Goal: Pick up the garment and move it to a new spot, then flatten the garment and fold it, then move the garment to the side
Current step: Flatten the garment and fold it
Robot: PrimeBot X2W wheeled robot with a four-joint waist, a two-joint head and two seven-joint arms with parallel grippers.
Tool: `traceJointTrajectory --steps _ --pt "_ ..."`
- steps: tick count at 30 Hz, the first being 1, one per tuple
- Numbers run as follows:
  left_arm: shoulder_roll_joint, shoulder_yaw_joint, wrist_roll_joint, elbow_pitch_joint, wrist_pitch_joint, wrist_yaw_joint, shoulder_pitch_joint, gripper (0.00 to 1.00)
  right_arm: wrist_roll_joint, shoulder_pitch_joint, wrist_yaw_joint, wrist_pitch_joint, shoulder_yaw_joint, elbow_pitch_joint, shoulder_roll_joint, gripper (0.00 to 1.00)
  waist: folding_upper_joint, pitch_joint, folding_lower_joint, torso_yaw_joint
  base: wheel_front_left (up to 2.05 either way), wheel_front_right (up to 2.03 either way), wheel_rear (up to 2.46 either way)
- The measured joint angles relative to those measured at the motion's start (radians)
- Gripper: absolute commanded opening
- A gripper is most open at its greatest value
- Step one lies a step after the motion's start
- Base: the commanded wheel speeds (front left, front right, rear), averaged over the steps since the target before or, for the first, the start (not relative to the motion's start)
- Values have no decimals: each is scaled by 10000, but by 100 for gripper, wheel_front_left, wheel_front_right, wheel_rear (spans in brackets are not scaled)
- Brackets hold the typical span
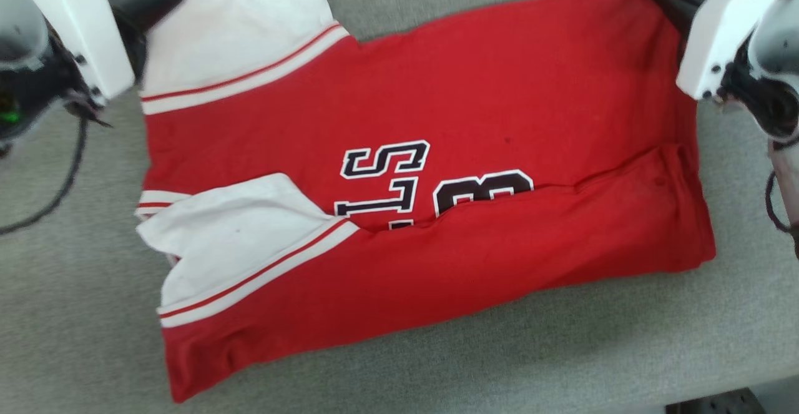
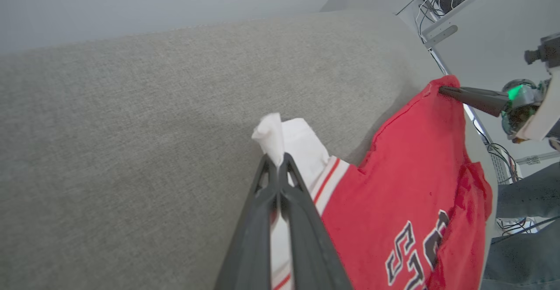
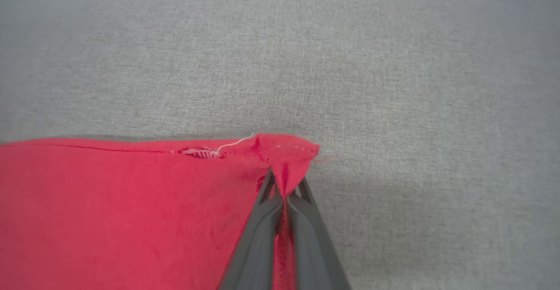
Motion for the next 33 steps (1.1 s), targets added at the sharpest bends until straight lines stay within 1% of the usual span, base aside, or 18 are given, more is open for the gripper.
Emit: traceJointTrajectory --steps 3,5,9,13,17,21,25,27,30,33 --pt "92 10 -219 -686 -462 0 414 0 94 521 0 -130 79 -472 -314 0 0 -430 0 129 0 0 0" --pt "278 -31 -265 -1254 -794 0 772 0 240 987 0 -151 96 -869 -587 0 0 -740 0 236 0 0 0" --pt "871 -77 -468 -2541 -1726 0 1788 0 426 2197 0 -213 -10 -1755 -1137 0 0 -1328 0 481 0 0 0" --pt "1643 -226 -479 -3708 -2872 0 3075 0 554 3688 0 -205 -303 -2729 -1569 0 0 -1812 0 751 0 0 0" --pt "2173 -546 -399 -4504 -3939 0 4324 0 635 5292 0 -121 -1001 -3668 -1818 0 0 -2107 0 1097 0 0 0" --pt "2502 -813 -382 -5001 -5045 -2 5364 0 558 6640 0 42 -1643 -4606 -1724 0 0 -2288 0 1305 0 0 0" --pt "2579 -1202 -353 -5225 -5837 0 6352 0 385 7729 0 244 -2194 -5256 -1342 0 0 -2340 0 1326 0 0 0" --pt "2479 -1356 -295 -5118 -6013 -2 6676 0 286 8004 0 316 -2370 -5373 -1120 0 0 -2339 0 1323 0 0 0" --pt "2153 -1547 -6 -4487 -6165 0 6897 0 140 8110 -2 293 -2594 -5198 -727 0 0 -2321 0 1307 0 0 0" --pt "1557 -1557 -226 -4057 -6230 -2 7009 0 -27 8011 0 113 -2627 -4721 -353 0 0 -2319 0 1284 0 0 0"
